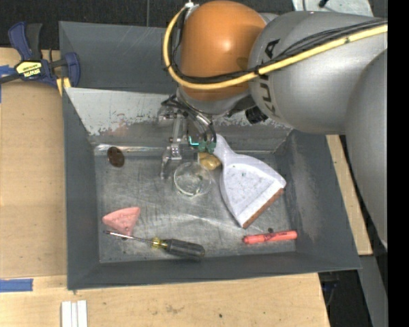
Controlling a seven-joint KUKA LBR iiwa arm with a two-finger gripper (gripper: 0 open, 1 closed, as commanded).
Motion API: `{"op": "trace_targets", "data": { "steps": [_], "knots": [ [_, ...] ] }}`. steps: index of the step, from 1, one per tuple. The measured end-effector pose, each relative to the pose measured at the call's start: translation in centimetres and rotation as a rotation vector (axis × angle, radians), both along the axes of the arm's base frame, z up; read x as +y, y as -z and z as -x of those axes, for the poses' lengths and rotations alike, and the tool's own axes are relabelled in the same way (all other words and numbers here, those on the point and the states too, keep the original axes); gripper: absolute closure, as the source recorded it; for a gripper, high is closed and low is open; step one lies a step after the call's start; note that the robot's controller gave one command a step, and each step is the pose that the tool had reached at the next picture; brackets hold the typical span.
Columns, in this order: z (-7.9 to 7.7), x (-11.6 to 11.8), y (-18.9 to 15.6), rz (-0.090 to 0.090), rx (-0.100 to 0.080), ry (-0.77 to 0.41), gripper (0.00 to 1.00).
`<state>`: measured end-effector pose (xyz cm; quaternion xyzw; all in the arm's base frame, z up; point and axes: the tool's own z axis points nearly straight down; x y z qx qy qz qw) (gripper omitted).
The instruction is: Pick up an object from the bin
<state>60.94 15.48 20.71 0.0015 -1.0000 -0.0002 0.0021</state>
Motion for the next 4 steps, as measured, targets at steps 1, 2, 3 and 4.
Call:
{"op": "trace_targets", "data": {
  "steps": [1,2,3,4],
  "knots": [
    [-0.2,-0.1,-0.4,-0.001,-0.008,0.002,0.0],
    [2.0,1.3,3.9,-0.001,-0.015,-0.035,0.0],
    [2.9,3.9,6.5,0.001,0.0,-0.182,0.0],
    [7.3,6.2,7.2,-0.001,-0.01,-0.287,0.0]
  ]
}}
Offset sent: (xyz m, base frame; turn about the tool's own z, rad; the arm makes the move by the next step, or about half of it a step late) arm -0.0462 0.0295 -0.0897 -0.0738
